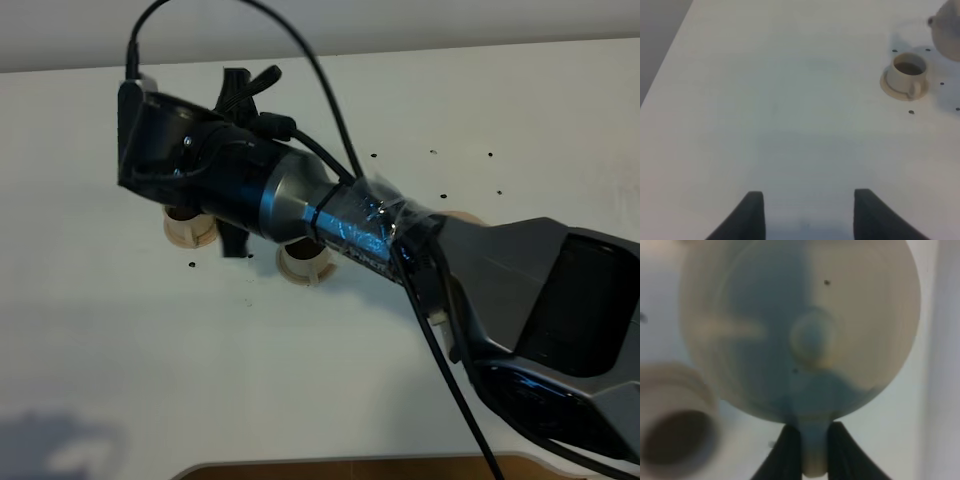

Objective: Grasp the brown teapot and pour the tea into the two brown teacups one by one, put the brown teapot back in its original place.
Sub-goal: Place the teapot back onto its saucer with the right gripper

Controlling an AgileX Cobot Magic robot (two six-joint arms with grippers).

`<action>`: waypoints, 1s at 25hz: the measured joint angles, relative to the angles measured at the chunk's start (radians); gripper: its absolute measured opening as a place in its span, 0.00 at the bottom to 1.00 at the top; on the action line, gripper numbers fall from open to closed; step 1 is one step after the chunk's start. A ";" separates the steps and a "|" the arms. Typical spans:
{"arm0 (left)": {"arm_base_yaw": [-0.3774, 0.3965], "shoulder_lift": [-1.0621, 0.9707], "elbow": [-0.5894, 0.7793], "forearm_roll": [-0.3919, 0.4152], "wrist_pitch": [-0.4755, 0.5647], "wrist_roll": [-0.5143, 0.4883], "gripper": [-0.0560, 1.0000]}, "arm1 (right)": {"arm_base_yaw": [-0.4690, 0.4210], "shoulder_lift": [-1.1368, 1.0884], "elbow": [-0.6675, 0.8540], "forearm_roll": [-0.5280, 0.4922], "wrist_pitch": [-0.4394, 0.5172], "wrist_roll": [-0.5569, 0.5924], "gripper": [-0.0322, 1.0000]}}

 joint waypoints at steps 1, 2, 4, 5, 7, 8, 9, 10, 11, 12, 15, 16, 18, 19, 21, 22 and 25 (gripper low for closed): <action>0.000 0.000 0.000 0.000 0.000 0.000 0.47 | -0.001 -0.003 0.000 0.036 0.001 0.051 0.15; 0.000 0.000 0.000 0.000 0.000 0.000 0.47 | -0.002 -0.005 0.000 0.075 0.001 0.101 0.15; 0.000 0.000 0.000 0.000 0.000 0.000 0.47 | -0.006 -0.007 0.000 0.150 0.002 0.179 0.15; 0.000 0.000 0.000 0.000 0.000 0.000 0.47 | -0.008 -0.008 0.000 0.188 0.002 0.213 0.15; 0.000 0.000 0.000 0.000 0.000 0.000 0.47 | -0.013 -0.008 0.000 0.253 0.004 0.258 0.15; 0.000 0.000 0.000 0.000 0.000 0.000 0.47 | -0.017 -0.008 0.000 0.289 0.004 0.274 0.15; 0.000 0.000 0.000 0.000 0.000 0.000 0.47 | -0.021 -0.008 0.002 0.318 0.004 0.287 0.15; 0.000 0.000 0.000 0.000 0.000 0.000 0.47 | -0.025 -0.008 0.007 0.339 0.004 0.292 0.15; 0.000 0.000 0.000 0.000 0.000 0.000 0.47 | -0.030 -0.010 0.016 0.362 0.004 0.296 0.15; 0.000 0.000 0.000 0.000 0.000 0.000 0.47 | -0.032 -0.010 0.028 0.382 0.004 0.307 0.15; 0.000 0.000 0.000 0.000 0.000 0.000 0.47 | -0.035 -0.010 0.072 0.423 0.005 0.319 0.15; 0.000 0.000 0.000 0.000 0.000 0.000 0.47 | -0.035 -0.010 0.087 0.432 0.005 0.323 0.15; 0.000 0.000 0.000 0.000 0.000 0.000 0.47 | -0.035 -0.010 0.107 0.442 0.008 0.329 0.15; 0.000 0.000 0.000 0.000 0.000 0.000 0.47 | -0.035 -0.010 0.115 0.444 0.008 0.331 0.15; 0.000 0.000 0.000 0.000 0.000 0.000 0.47 | -0.035 -0.010 0.126 0.446 0.009 0.331 0.15; 0.000 0.000 0.000 0.000 0.000 0.000 0.47 | -0.035 -0.010 0.129 0.448 0.009 0.331 0.15; 0.000 0.000 0.000 0.000 0.000 0.000 0.47 | -0.035 -0.020 0.130 0.449 0.009 0.330 0.15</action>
